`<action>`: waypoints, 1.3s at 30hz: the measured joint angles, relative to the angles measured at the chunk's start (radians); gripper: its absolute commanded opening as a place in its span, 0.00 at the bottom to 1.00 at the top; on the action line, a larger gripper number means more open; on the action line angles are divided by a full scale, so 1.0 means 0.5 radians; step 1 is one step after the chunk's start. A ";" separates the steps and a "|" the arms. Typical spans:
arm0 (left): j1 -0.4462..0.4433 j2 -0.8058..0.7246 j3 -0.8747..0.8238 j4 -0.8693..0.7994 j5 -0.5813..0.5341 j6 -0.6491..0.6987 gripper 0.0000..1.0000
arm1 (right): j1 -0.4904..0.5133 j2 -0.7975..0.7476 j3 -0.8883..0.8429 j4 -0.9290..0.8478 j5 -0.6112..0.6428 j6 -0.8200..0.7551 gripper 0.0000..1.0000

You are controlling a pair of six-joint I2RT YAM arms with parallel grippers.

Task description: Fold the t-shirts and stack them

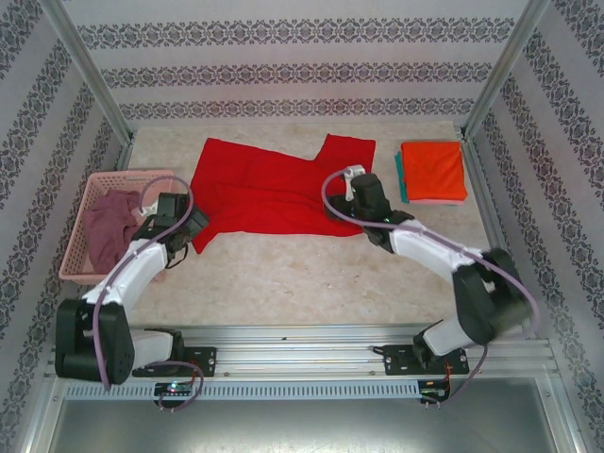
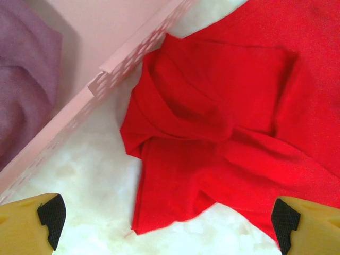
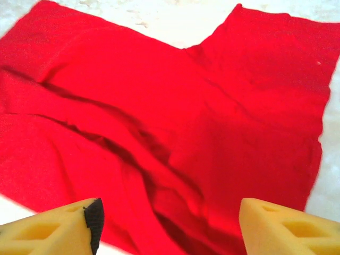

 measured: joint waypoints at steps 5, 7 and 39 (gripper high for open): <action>0.000 0.210 0.160 -0.092 -0.046 -0.007 1.00 | 0.081 0.447 0.401 -0.041 -0.051 -0.002 0.58; 0.000 0.276 0.208 -0.123 -0.044 -0.005 1.00 | 0.115 0.623 0.574 -0.090 -0.093 -0.005 0.56; 0.000 0.313 0.185 -0.144 0.115 -0.060 1.00 | 0.201 1.626 1.962 -0.991 -0.414 -0.007 0.00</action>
